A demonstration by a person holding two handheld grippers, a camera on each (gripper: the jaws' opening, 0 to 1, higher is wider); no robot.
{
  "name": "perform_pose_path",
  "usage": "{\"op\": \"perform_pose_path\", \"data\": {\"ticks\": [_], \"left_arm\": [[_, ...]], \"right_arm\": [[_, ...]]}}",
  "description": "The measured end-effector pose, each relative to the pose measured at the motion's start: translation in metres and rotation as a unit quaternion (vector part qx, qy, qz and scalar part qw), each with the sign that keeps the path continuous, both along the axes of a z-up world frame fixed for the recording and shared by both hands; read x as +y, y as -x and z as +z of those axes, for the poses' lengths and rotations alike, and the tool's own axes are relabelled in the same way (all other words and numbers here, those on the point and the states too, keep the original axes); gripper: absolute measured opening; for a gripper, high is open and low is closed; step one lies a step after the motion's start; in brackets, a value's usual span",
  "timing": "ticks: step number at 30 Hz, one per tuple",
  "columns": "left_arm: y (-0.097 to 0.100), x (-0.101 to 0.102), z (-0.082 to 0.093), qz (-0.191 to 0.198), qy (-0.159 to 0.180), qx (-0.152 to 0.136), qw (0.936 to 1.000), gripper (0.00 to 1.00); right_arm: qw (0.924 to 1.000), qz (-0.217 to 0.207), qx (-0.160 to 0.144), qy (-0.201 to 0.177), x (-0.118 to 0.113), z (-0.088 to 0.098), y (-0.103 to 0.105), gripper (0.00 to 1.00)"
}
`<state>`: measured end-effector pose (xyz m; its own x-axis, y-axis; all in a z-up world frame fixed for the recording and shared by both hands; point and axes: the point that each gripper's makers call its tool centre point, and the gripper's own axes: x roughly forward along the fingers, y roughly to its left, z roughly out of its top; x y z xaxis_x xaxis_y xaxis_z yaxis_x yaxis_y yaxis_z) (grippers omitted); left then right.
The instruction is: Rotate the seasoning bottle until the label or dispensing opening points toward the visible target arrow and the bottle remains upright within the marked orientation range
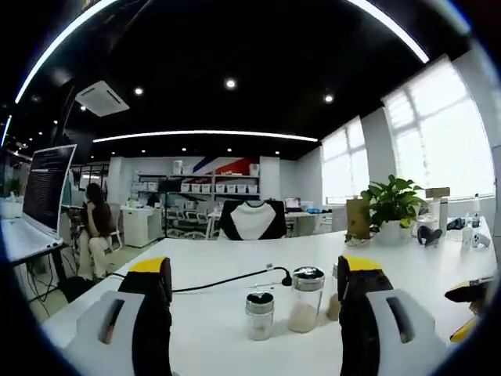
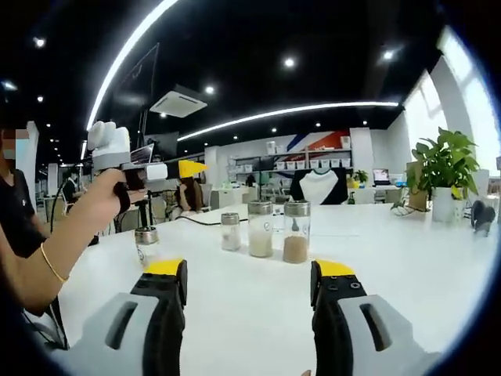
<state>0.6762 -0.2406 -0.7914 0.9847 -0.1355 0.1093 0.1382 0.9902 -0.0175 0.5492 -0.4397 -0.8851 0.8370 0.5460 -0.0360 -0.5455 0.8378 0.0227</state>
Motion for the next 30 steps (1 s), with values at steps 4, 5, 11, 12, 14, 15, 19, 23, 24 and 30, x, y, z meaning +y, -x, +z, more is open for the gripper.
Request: {"op": "perform_pose_path", "data": {"ticks": [4, 5, 11, 12, 14, 15, 19, 23, 24, 30], "left_arm": [[-0.019, -0.002, -0.001, 0.008, 0.009, 0.011, 0.9999, 0.93], [-0.022, -0.001, -0.001, 0.015, 0.002, 0.016, 0.9998, 0.93], [-0.043, 0.009, 0.014, 0.047, -0.001, 0.004, 0.9989, 0.92], [-0.046, 0.01, 0.014, 0.049, -0.002, 0.005, 0.9988, 0.92], [-0.05, 0.009, 0.011, 0.049, -0.005, 0.011, 0.9987, 0.91], [-0.051, 0.009, 0.009, 0.05, -0.004, 0.011, 0.9987, 0.91], [-0.062, 0.01, -0.001, 0.057, 0.01, 0.016, 0.9982, 0.91], [-0.076, 0.01, -0.013, 0.054, 0.014, 0.03, 0.998, 0.89], [-0.079, 0.011, -0.016, 0.054, 0.018, 0.029, 0.9979, 0.89], [-0.093, 0.013, -0.031, 0.075, 0.009, 0.029, 0.9967, 0.86]], "right_arm": [[1.0, 0.001, -0.002, 0.008, 0.0, 0.0, -0.001, 0.63], [1.0, 0.0, -0.001, 0.009, 0.0, 0.0, -0.001, 0.63], [0.9999, -0.01, 0.0, 0.009, -0.01, 0.0, -0.006, 0.63], [0.9999, -0.011, 0.0, 0.01, -0.01, -0.001, -0.006, 0.62], [0.9998, -0.015, 0.0, 0.012, -0.012, -0.001, -0.007, 0.62], [0.9997, -0.017, -0.001, 0.014, -0.014, -0.001, -0.008, 0.61], [0.9995, -0.026, 0.0, 0.018, -0.018, -0.002, -0.01, 0.6], [0.9993, -0.03, 0.004, 0.023, -0.022, -0.004, -0.014, 0.6], [0.9992, -0.031, 0.005, 0.025, -0.023, -0.005, -0.015, 0.6], [0.999, -0.029, 0.017, 0.03, -0.022, -0.016, -0.02, 0.6]]}}
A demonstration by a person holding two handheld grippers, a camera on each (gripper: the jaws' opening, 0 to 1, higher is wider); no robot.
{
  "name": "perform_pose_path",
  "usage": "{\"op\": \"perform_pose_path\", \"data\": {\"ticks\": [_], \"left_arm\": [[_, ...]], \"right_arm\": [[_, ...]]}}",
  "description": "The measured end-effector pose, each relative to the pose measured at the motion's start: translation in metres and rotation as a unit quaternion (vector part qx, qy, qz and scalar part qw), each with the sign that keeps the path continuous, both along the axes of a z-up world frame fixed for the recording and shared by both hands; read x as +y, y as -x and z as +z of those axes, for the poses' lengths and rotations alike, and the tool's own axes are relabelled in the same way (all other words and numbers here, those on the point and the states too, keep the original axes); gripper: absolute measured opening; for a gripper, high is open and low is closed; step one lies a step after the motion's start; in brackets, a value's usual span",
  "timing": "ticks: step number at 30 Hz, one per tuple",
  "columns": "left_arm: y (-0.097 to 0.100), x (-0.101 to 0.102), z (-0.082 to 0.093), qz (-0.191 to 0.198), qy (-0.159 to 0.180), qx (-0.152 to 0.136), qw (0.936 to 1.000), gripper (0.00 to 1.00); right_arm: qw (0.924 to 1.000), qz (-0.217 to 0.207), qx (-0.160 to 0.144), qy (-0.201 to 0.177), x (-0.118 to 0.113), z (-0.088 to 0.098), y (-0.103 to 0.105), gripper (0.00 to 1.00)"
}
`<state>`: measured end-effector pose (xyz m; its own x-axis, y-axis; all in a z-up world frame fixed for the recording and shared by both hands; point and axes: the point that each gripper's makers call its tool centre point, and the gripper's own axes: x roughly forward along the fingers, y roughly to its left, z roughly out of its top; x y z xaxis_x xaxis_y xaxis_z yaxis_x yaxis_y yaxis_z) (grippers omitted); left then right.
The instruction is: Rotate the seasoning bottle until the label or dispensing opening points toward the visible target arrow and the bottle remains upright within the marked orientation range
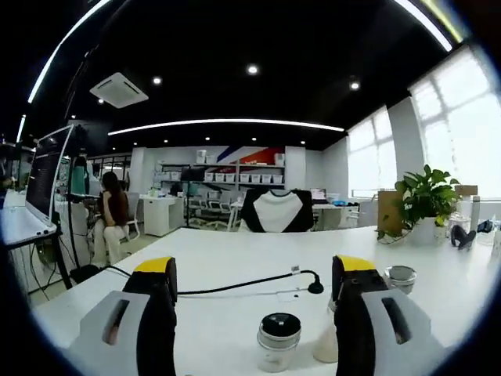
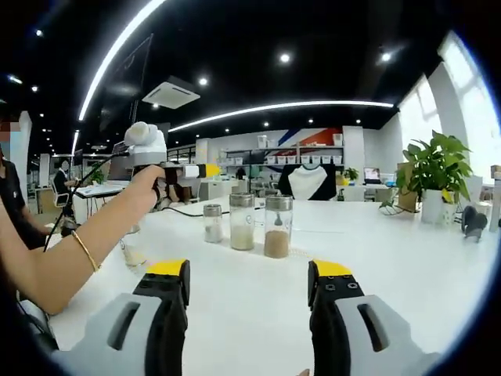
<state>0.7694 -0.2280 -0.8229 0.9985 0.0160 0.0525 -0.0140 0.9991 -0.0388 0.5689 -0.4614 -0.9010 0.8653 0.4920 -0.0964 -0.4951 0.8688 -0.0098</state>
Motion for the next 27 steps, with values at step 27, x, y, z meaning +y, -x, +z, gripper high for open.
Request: {"op": "perform_pose_path", "data": {"ticks": [27], "left_arm": [[-0.013, -0.013, -0.07, -0.011, 0.047, 0.047, 0.9977, 0.59]], "right_arm": [[0.999, 0.006, 0.041, 0.013, 0.006, -0.034, -0.002, 0.59]]}}
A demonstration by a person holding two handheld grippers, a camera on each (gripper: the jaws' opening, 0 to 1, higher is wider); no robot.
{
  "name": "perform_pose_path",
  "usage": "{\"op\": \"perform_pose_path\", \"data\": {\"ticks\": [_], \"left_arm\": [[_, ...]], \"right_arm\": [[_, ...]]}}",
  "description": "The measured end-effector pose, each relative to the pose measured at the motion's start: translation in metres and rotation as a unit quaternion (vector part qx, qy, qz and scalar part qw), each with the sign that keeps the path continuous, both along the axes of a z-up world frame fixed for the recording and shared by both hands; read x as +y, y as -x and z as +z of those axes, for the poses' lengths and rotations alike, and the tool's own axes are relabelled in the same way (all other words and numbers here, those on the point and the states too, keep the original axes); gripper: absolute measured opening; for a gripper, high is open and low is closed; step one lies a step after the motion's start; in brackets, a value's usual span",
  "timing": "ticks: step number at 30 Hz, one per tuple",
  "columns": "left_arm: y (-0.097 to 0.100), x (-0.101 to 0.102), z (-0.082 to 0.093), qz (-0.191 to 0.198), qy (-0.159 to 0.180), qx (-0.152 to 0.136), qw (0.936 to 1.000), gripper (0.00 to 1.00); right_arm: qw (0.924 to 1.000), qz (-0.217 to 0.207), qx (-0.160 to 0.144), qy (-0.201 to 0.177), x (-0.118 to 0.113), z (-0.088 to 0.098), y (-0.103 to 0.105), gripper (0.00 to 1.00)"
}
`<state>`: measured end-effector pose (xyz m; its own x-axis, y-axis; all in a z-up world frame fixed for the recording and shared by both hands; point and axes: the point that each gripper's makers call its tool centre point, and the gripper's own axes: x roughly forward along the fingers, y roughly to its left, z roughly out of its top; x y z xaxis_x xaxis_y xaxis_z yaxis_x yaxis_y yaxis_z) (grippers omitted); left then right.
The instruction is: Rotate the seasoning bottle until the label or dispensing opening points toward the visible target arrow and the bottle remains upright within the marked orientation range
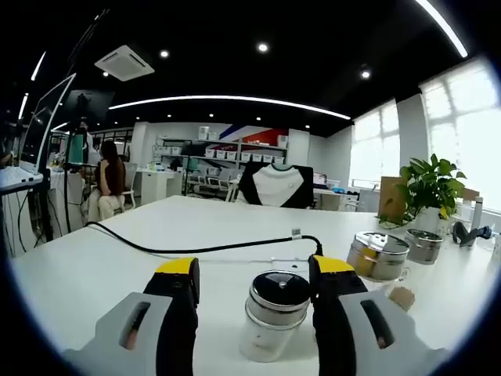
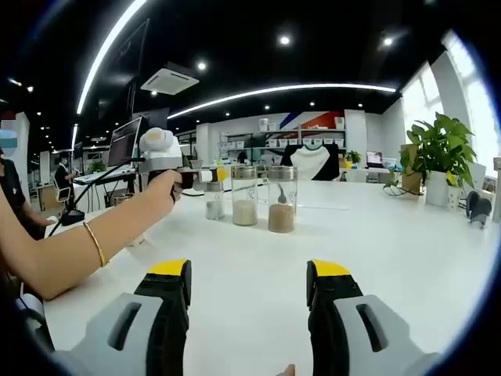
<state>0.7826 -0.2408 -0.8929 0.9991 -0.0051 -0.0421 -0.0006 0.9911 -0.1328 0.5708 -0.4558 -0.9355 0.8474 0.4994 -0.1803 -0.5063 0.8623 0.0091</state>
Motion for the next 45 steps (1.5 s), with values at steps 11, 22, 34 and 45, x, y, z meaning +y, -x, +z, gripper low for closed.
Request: {"op": "perform_pose_path", "data": {"ticks": [11, 22, 34, 45], "left_arm": [[-0.001, -0.014, -0.009, -0.018, -0.048, 0.006, 0.9987, 0.5], [-0.005, -0.016, -0.026, -0.026, -0.044, 0.019, 0.9985, 0.45], [-0.009, -0.017, -0.022, -0.028, -0.07, 0.0, 0.9972, 0.37], [-0.007, -0.028, -0.016, -0.048, -0.06, -0.006, 0.997, 0.37]], "right_arm": [[1.0, 0.002, 0.005, -0.003, 0.001, -0.004, 0.0, 0.59], [1.0, 0.0, 0.003, 0.002, -0.003, -0.004, 0.0, 0.58], [1.0, 0.002, 0.005, 0.004, -0.003, -0.003, 0.001, 0.57], [1.0, 0.001, -0.009, 0.005, -0.001, 0.007, 0.004, 0.55]]}}
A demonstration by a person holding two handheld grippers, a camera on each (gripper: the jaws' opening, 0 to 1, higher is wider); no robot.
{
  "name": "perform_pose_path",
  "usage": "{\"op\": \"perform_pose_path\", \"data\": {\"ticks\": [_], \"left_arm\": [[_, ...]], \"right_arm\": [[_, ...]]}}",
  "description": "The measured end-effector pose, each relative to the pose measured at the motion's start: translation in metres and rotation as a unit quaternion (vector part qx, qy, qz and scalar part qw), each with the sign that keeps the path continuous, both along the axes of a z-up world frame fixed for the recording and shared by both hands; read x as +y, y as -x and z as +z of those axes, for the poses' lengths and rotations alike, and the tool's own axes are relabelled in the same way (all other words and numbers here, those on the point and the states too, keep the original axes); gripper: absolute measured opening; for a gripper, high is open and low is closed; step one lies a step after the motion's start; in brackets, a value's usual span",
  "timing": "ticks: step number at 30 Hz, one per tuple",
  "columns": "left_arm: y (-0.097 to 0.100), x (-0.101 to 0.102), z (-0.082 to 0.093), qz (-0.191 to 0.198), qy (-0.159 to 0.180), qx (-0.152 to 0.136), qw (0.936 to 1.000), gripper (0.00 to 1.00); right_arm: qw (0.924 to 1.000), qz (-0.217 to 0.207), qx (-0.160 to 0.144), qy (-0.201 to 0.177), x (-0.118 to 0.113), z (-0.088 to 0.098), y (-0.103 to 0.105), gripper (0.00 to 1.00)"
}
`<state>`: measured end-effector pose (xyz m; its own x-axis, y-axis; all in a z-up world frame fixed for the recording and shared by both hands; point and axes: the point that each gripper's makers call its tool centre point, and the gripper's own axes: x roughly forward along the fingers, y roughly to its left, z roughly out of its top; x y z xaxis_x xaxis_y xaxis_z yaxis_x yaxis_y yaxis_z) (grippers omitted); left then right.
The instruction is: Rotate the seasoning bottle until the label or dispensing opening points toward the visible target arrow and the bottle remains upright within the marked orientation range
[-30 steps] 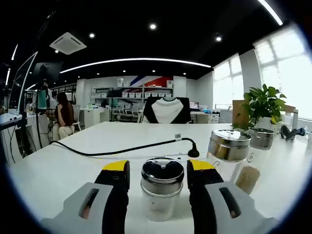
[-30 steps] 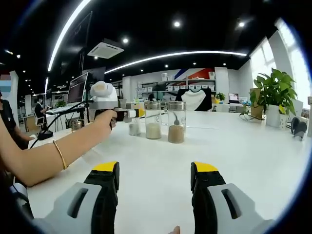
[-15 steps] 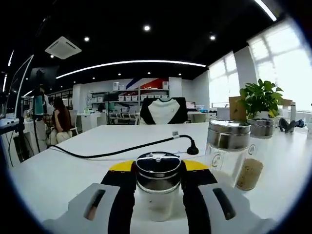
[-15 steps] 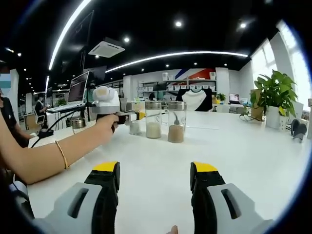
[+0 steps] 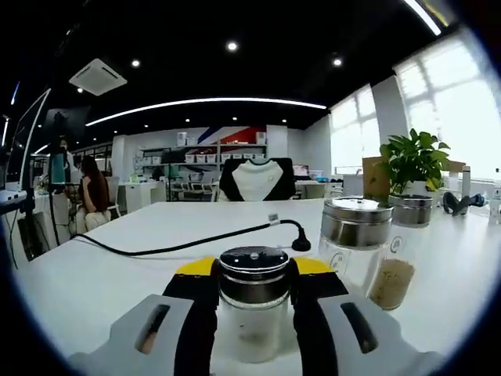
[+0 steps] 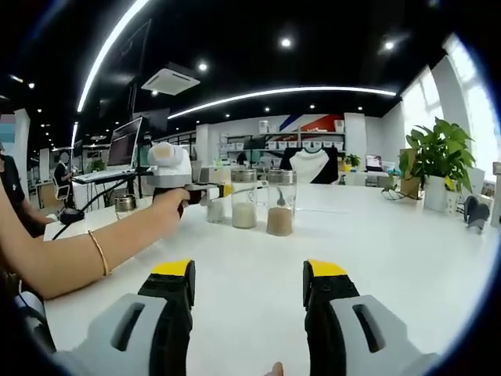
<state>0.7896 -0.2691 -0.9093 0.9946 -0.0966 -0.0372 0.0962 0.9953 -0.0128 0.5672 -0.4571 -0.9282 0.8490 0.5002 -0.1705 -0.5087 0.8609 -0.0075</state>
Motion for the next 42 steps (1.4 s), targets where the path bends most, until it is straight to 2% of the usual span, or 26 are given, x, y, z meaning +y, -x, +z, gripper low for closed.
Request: {"op": "perform_pose_path", "data": {"ticks": [5, 9, 15, 17, 19, 24, 27, 32, 34, 40, 42], "left_arm": [[0.002, 0.001, 0.005, 0.0, -0.003, -0.005, 1.0, 0.37], [0.006, 0.001, 0.026, -0.006, -0.023, -0.032, 0.9992, 0.37], [0.013, 0.006, 0.054, -0.01, -0.012, -0.054, 0.9984, 0.37], [0.015, 0.002, 0.061, -0.032, -0.002, -0.052, 0.9982, 0.37], [0.016, 0.0, 0.069, -0.044, 0.012, -0.062, 0.997, 0.37], [0.022, -0.008, 0.084, -0.054, -0.017, -0.071, 0.9959, 0.37], [0.024, -0.016, 0.09, -0.078, -0.042, -0.077, 0.9931, 0.37], [0.03, -0.03, 0.099, -0.111, -0.051, -0.089, 0.9885, 0.37], [0.031, -0.041, 0.096, -0.144, -0.069, -0.084, 0.9836, 0.37], [0.027, -0.049, 0.09, -0.166, -0.039, -0.075, 0.9825, 0.37], [0.026, -0.047, 0.094, -0.167, -0.026, -0.082, 0.9821, 0.37]], "right_arm": [[1.0, -0.003, 0.0, -0.002, -0.001, 0.0, 0.003, 0.55], [1.0, -0.005, 0.0, -0.004, -0.003, 0.001, 0.004, 0.55], [1.0, -0.004, -0.005, -0.006, -0.005, 0.005, 0.003, 0.55], [0.9999, -0.004, -0.006, -0.007, -0.006, 0.006, 0.002, 0.55], [0.9999, -0.005, -0.005, -0.008, -0.005, 0.005, 0.002, 0.55], [1.0, -0.003, -0.002, -0.004, -0.003, 0.003, 0.004, 0.55], [1.0, -0.001, -0.001, -0.005, -0.003, 0.003, 0.005, 0.55], [1.0, -0.002, 0.0, -0.003, -0.003, 0.002, 0.005, 0.55], [1.0, -0.001, 0.001, -0.004, -0.003, 0.002, 0.006, 0.55], [0.9999, -0.002, 0.004, -0.012, -0.003, 0.0, 0.006, 0.55], [0.9998, -0.002, 0.005, -0.017, -0.003, 0.0, 0.006, 0.55]]}}
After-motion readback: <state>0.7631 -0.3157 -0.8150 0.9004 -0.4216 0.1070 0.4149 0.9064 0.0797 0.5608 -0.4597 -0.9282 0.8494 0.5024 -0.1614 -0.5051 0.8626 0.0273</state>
